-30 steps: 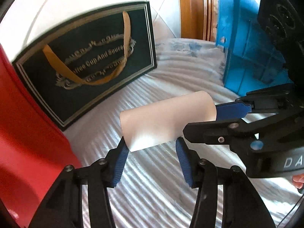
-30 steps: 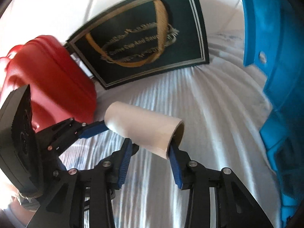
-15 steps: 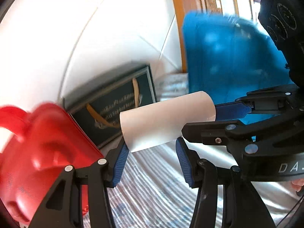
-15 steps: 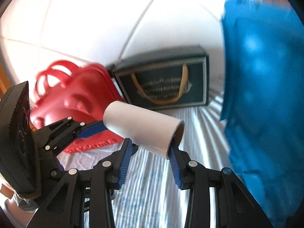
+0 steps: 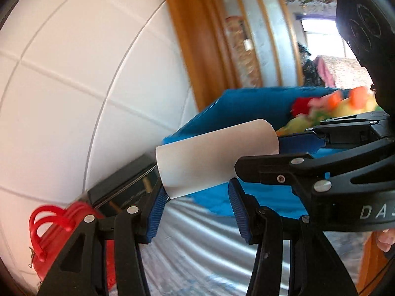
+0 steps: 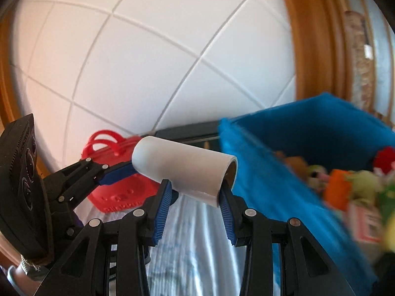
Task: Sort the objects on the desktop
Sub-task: 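Carry the white tube with the right gripper over the blue crate, then open the right gripper to drop the tube into the crate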
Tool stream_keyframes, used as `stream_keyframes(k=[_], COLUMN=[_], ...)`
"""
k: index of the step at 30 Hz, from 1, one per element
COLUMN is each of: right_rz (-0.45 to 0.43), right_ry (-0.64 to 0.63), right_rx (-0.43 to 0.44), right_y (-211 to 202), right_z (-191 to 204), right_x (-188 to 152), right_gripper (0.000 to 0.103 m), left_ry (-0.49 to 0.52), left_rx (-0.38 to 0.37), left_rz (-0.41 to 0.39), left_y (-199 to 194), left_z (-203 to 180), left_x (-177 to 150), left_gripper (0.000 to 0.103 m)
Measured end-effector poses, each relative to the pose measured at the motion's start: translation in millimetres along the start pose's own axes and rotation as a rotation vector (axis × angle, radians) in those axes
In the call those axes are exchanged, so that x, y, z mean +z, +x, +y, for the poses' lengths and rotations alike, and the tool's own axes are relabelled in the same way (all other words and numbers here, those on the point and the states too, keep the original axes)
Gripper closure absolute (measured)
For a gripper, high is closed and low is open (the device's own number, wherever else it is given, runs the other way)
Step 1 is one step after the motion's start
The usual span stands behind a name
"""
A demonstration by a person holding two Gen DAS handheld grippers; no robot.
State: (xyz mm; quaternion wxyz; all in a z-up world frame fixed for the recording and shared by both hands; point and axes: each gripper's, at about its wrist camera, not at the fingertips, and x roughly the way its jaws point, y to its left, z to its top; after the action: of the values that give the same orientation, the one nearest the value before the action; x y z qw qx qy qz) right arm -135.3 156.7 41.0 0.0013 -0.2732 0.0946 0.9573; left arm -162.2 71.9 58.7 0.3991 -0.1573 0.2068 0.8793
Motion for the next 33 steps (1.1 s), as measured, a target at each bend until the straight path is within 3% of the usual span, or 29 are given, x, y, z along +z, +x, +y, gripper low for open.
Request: stream_keyframes(k=[5, 10, 17, 24, 33], right_rz=[-0.028, -0.051, -0.049, 0.035, 0.112], right_ry=[0.026, 0.035, 0.087, 0.125, 0.163], right_rx=[-0.085, -0.149, -0.173, -0.173, -0.115], right_y=[-77.1, -142.7, -220.9, -247.4, -244.4], right_z=[-31.3, -73.2, -148.9, -214.5, -260.7], right_x=[-12.5, -24.3, -52.2, -87.8, -110.5], right_gripper=[0.065, 0.065, 0.065, 0.065, 0.063], left_ry=[0.044, 0.1, 0.111, 0.125, 0.086], left_rx=[-0.063, -0.081, -0.144, -0.137, -0.099], left_rz=[-0.045, -0.087, -0.089, -0.001, 0.098], left_y=[-18.6, -32.3, -33.8, -17.0, -7.4], left_z=[-61.8, -134.6, -233.0, -308.0, -337.4], left_x=[29.4, 59.1, 81.7, 82.8, 72.6], left_gripper=[0.053, 0.053, 0.053, 0.053, 0.053])
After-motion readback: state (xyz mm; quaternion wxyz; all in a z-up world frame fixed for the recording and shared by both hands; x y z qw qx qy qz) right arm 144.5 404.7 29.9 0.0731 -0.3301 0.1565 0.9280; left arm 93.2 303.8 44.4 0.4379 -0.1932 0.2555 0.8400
